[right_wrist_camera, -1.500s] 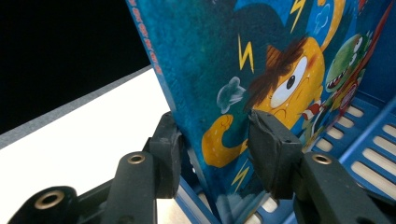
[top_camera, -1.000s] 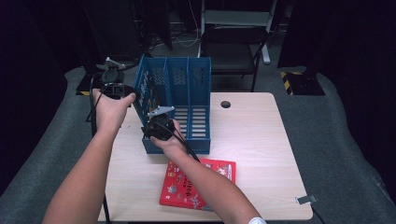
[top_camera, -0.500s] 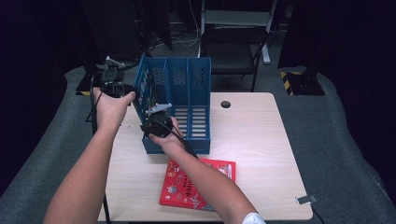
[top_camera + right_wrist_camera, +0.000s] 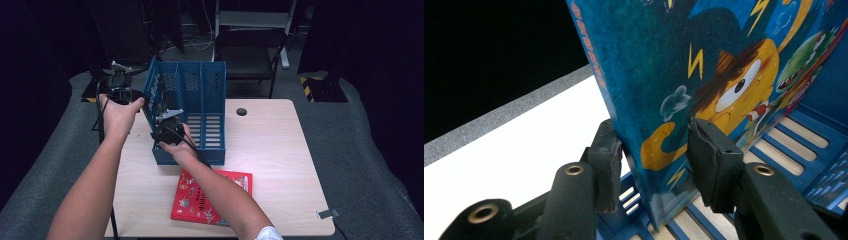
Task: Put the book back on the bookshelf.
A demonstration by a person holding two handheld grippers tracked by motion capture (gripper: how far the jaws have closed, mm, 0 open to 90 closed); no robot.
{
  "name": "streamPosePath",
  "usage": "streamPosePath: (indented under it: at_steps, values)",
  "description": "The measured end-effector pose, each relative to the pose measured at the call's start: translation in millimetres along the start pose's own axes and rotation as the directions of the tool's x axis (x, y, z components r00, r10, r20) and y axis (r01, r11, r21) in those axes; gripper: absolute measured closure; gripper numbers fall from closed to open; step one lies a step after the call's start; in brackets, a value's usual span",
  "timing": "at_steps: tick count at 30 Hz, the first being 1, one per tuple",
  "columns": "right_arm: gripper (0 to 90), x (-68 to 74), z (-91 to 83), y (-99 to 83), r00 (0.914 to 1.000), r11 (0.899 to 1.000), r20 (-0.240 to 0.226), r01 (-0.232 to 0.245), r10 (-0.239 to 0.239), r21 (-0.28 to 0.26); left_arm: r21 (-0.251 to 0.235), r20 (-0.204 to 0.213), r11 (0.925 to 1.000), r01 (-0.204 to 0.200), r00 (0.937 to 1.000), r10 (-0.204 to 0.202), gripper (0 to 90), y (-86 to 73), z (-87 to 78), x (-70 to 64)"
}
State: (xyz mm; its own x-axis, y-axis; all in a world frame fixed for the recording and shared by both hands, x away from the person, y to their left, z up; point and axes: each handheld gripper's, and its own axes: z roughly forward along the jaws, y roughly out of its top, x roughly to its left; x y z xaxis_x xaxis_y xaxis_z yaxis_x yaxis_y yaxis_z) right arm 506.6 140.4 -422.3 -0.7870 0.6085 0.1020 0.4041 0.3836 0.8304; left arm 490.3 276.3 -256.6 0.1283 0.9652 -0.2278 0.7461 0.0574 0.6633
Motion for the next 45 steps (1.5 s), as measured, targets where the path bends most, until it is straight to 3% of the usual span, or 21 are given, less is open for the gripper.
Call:
streamPosePath:
  at_steps: [5,11,14,25,32,34,38,39,45]
  values:
    - [57.7,-0.9,0.2,1.1,0.9999,1.0,0.002,0.012,-0.012,0.007,0.006,0.004,1.0,0.001,1.0,-0.001,75.8,1.1,0.6,0.5]
    - [57.0,-1.2,1.6,-0.6,0.9997,1.0,0.01,-0.021,0.021,-0.012,-0.001,0.026,1.0,0.007,0.9997,-0.007,73.6,1.2,-0.1,2.9]
    - [56.5,0.4,0.9,-2.1,0.9999,1.0,0.016,-0.003,0.003,-0.011,-0.004,0.03,1.0,0.008,0.9995,-0.007,72.8,0.1,-0.7,4.2]
    - [47.6,4.1,-5.2,-5.5,0.9999,1.0,0.012,0.002,-0.002,-0.017,-0.025,0.051,0.9997,-0.006,0.9987,0.007,58.7,-3.3,-2.7,4.7]
    - [44.1,3.2,-15.8,-5.5,0.9997,1.0,0.024,0.006,-0.005,-0.023,-0.043,0.085,0.9991,0.0,0.9964,0.004,53.5,-7.7,-8.2,1.9]
    - [42.9,2.5,-19.2,-6.6,0.9995,0.999,0.028,0.017,-0.016,-0.033,-0.048,0.096,0.9985,-0.025,0.995,0.029,52.6,-9.8,-11.6,4.3]
    - [42.5,5.4,-30.4,-9.7,0.9996,1.0,0.026,0.007,-0.007,-0.022,-0.06,0.11,0.9981,-0.009,0.9938,0.015,49.9,-15.4,-17.3,8.3]
    - [42.3,5.3,-32.4,-10.4,0.9996,1.0,0.027,0.01,-0.009,-0.028,-0.065,0.129,0.9978,0.008,0.9917,0.001,49.8,-18.0,-19.2,9.3]
    - [42.0,5.5,-49.9,-16.4,0.9995,0.999,0.029,0.015,-0.014,-0.03,-0.073,0.157,0.9973,-0.01,0.9873,0.021,49.2,-28.1,-25.5,13.8]
